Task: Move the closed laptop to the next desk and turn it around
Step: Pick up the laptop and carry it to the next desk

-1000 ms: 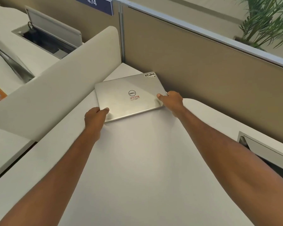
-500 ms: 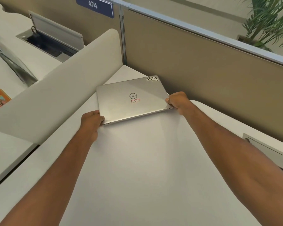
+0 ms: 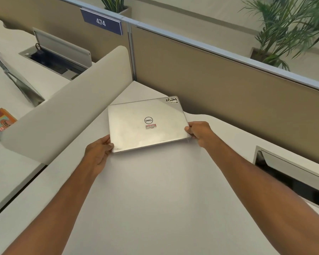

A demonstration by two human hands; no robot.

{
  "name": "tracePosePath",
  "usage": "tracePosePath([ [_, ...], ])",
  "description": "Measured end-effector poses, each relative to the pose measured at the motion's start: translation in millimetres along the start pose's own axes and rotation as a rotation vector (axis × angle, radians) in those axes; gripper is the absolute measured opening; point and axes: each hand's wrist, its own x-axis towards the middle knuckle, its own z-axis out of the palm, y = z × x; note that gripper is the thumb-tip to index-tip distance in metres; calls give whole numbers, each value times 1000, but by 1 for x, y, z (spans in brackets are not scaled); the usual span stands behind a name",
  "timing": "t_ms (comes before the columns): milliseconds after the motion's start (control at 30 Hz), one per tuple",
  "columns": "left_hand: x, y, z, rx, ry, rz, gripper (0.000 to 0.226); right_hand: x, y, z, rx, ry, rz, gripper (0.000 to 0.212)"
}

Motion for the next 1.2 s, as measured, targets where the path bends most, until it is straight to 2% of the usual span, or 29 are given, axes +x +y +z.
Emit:
tracePosePath([
  [200,-48,-11,-1,-34,-63,33,56,-40,28,-31,116,-1,15,35],
  [600,-131,-29,-7,61,-101,77,54,-133,89,-81,271,58,53,34],
  [1033,-210,-69,21,172,-242,60,53,-231,160,-165,358,167,89,35],
  [1200,-250,-96,48,251,-335,43,53,-281,211,-216,394,244,109,34],
])
